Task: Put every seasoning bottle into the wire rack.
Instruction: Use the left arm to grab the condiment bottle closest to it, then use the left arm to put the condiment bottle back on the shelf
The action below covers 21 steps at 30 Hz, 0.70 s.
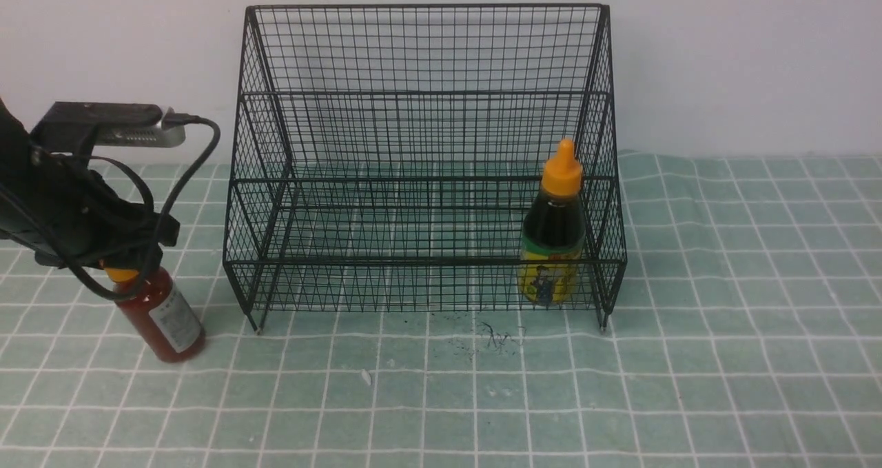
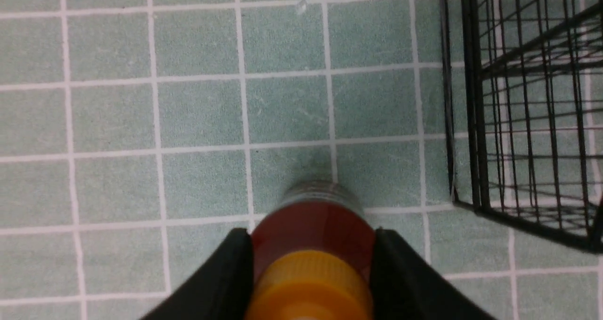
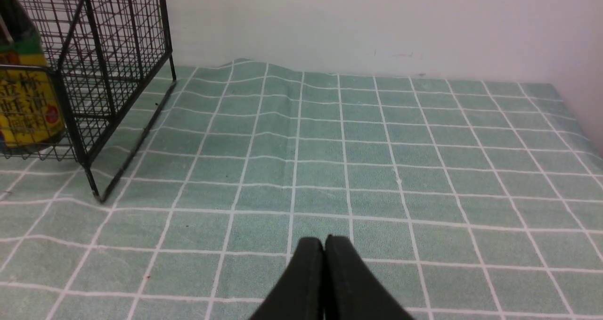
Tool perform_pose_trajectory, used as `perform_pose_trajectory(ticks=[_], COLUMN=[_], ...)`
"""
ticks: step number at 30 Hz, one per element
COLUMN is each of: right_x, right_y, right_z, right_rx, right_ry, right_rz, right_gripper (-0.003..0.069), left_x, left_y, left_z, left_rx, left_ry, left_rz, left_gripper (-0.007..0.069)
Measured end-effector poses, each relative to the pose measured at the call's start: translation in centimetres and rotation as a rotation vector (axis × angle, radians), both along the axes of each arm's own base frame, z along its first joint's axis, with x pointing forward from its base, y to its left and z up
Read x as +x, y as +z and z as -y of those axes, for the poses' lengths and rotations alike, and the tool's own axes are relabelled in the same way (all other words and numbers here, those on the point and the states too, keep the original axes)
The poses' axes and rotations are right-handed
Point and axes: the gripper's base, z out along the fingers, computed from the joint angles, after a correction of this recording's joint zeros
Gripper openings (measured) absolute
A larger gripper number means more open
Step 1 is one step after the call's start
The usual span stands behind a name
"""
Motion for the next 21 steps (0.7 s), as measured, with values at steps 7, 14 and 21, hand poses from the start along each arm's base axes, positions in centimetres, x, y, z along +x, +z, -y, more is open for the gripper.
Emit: perform_pose_trajectory(ticks=[7,14,21], right_x=[0.0,0.0,0.0], right_y=[0.0,0.0,0.0], right_z=[0.0,0.0,0.0], right_rx=[0.0,0.0,0.005], right_ry=[0.0,0.0,-0.001], right_rz=[0.0,0.0,0.0], right_gripper=[-0.0012,-0.0012,-0.0012], left_x=[-2.0,-4.8,-4.0], left_y=[9.0,16.2,15.5], left_z=[0.0,3.3,7.6], left_rx=[0.04,-0.06,-0.101], left_ry=[-0.015,-0.108,-0.25], left_rz=[0.159,0.301,0.291], left_gripper=[0.0288,0.0288,0.0288])
